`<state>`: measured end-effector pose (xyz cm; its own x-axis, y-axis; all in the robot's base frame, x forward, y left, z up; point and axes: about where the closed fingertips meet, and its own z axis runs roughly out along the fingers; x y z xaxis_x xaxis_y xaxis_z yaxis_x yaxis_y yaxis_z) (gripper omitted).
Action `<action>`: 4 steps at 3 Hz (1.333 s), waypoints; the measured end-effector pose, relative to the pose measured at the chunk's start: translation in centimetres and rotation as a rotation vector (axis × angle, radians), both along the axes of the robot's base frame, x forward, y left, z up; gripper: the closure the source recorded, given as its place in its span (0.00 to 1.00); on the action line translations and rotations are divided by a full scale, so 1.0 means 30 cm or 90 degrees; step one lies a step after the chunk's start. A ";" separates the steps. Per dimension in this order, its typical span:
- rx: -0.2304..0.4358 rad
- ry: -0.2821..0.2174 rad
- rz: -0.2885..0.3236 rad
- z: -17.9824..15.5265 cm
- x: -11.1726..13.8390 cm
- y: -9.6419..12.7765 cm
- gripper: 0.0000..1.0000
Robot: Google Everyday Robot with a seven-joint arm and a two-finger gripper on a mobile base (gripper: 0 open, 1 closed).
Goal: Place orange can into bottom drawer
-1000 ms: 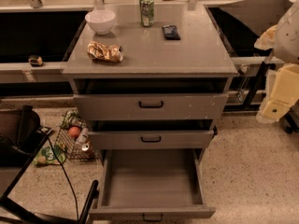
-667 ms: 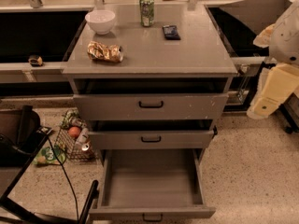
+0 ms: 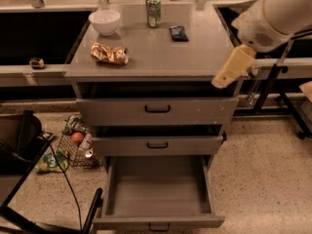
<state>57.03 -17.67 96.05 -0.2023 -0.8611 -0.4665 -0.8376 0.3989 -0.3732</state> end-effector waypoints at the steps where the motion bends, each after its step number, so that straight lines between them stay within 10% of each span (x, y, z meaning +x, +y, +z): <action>1: 0.053 -0.025 0.005 -0.011 0.169 0.091 0.00; 2: 0.107 -0.038 0.019 -0.035 0.322 0.196 0.00; 4: 0.127 -0.042 0.045 -0.029 0.349 0.261 0.00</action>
Offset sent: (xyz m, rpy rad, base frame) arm 0.1437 0.0907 -0.0126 0.2617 -0.0882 0.0492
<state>67.49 -9.85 95.16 -0.1080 -0.7612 -0.6395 -0.8423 0.4117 -0.3478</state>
